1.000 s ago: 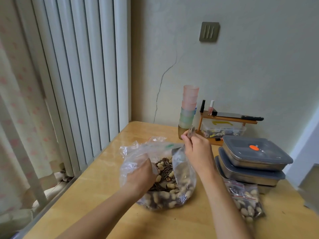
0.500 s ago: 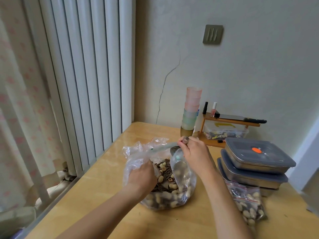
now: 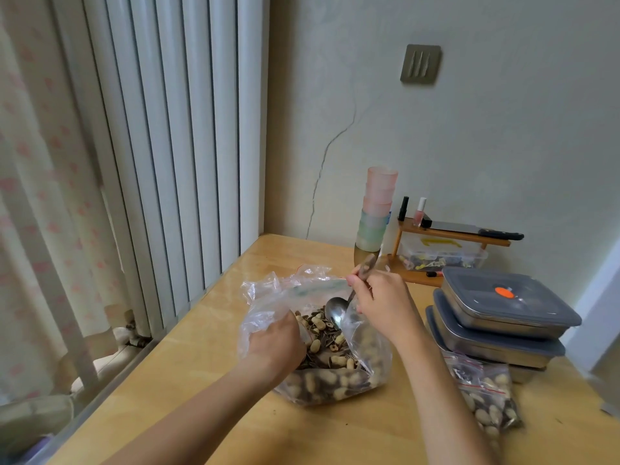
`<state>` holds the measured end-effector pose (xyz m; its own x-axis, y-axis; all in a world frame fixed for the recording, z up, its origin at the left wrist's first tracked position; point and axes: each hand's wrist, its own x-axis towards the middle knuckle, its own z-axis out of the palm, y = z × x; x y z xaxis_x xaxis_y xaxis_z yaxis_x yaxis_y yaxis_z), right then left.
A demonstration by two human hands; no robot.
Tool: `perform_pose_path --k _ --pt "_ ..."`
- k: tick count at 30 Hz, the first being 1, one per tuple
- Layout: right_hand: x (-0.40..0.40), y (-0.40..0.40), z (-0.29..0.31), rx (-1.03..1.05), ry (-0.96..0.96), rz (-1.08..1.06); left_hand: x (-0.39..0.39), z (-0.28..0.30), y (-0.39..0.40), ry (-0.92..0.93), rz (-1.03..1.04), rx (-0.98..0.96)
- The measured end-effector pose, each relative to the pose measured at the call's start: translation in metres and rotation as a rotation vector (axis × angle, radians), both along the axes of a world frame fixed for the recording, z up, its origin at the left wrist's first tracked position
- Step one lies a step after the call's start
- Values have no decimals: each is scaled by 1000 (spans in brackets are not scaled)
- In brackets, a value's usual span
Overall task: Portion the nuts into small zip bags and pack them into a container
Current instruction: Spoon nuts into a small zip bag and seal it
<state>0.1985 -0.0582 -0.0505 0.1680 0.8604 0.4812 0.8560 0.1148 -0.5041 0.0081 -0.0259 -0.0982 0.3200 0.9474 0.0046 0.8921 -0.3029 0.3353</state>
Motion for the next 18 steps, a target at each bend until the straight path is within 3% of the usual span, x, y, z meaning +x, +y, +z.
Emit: perform_pose_path --k 9,18 --pt "-4 2 -2 -4 32 -18 -1 2 0 20 2 -39" --pt "-6 -2 -3 -152 394 66 -1 -4 6 8 -1 -67"
